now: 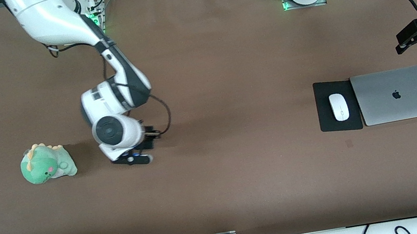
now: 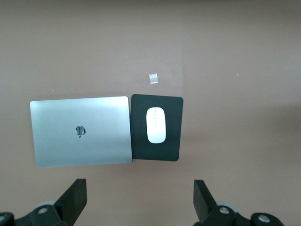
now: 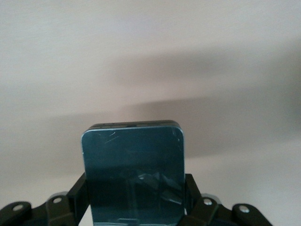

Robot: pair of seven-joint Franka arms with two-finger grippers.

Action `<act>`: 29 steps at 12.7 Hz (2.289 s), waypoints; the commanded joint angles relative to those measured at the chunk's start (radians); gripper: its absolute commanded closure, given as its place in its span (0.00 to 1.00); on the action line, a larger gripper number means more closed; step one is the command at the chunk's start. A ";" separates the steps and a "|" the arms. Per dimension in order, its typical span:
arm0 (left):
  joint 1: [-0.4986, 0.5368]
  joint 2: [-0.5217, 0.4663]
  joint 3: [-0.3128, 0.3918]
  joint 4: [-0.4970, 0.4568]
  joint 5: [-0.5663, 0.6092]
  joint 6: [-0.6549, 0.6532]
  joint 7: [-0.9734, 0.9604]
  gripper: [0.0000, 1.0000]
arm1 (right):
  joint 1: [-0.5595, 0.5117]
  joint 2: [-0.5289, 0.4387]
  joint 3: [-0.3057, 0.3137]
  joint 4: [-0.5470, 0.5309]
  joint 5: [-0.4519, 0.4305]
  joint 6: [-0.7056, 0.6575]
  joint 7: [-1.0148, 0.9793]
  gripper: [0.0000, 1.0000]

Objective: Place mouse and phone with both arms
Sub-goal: 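Carry the black phone beside the green plush toy with the right gripper, then lower the phone onto the table and open the right gripper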

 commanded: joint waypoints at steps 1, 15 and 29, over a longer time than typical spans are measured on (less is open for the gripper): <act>-0.006 -0.013 -0.050 0.018 -0.002 -0.022 0.010 0.00 | 0.005 -0.077 -0.085 -0.130 0.018 0.012 -0.193 0.54; -0.006 -0.013 -0.056 0.021 -0.002 -0.032 0.010 0.00 | -0.100 0.029 -0.113 -0.247 0.124 0.348 -0.345 0.49; -0.006 -0.013 -0.056 0.021 -0.003 -0.032 0.010 0.00 | -0.043 -0.384 -0.108 -0.167 0.086 -0.043 -0.225 0.00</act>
